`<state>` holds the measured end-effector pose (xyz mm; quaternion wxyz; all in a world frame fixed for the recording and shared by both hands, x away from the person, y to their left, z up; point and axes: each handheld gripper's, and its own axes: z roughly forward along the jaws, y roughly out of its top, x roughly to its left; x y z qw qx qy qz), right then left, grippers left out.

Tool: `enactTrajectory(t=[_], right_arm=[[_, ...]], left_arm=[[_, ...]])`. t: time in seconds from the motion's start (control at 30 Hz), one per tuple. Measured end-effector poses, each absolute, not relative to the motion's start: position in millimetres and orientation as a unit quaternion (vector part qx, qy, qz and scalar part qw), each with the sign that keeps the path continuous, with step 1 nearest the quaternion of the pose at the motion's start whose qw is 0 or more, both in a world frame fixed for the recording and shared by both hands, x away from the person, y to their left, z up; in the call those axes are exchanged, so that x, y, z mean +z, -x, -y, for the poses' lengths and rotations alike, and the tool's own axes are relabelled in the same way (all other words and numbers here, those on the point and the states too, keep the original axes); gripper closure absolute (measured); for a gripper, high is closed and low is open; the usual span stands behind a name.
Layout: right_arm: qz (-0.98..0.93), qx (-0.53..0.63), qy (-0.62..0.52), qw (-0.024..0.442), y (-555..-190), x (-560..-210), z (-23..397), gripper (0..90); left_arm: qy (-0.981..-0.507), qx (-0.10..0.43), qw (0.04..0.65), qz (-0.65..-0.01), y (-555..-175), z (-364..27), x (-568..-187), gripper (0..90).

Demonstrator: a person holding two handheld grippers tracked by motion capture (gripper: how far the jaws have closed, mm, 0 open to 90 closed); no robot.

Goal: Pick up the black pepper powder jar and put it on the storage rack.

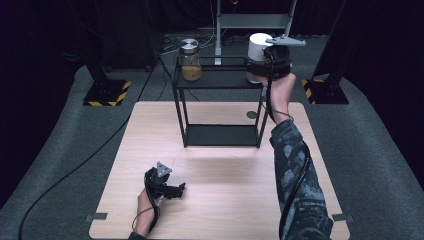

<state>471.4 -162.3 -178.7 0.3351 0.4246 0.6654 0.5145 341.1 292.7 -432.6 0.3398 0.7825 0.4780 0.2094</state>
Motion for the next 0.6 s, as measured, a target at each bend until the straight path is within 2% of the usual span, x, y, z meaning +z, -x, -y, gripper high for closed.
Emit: enactTrajectory(t=[0.6], right_arm=[[-0.659,0.525,-0.423,0.334,-465.4,-184.8,168.1,29.8]], left_arm=[[-0.782,0.209,0.340,-0.478,-340.9,-292.8,-432.6,0.0]])
